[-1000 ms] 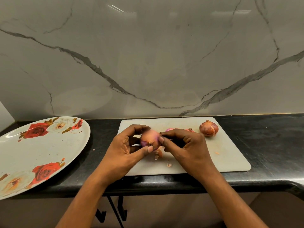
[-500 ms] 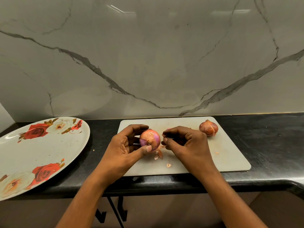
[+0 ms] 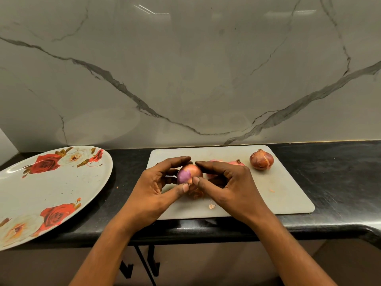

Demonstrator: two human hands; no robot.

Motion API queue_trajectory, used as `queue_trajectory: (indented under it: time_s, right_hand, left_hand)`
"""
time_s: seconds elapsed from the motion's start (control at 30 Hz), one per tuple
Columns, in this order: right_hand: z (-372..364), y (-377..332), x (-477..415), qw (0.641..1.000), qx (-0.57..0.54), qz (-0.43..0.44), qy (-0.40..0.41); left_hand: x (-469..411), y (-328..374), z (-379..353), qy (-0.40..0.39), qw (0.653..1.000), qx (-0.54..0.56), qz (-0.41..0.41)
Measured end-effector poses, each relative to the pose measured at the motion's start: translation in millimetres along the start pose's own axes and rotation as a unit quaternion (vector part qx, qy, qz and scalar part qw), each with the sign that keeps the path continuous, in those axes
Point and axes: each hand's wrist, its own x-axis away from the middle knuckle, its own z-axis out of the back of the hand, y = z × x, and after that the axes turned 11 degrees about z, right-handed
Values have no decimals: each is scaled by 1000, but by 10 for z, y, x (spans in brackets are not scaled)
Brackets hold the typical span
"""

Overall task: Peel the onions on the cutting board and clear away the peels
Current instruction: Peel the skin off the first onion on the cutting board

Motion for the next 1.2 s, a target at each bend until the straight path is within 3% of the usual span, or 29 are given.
queue_trajectory:
  time_s: [0.23,0.53,0.7,1.0,1.2]
  right_hand:
    - [-17,0,-3,1000,-16,0,-21]
    - [-10,9,5,998,54,35,-13]
    - [1,16,15,998,32,47,25]
    - [5,49,8,996,3,84,4]
    - [8,91,7,999,-17,38,32]
  left_hand:
    - [17,9,-7,-7,1000,-11,-12]
    - [12,3,-9,6,999,27,-20]
    - [9,19,-25,23,999,43,-6]
    - [8,-8,12,11,999,50,17]
    - [3,-14,21,-6,998,59,21]
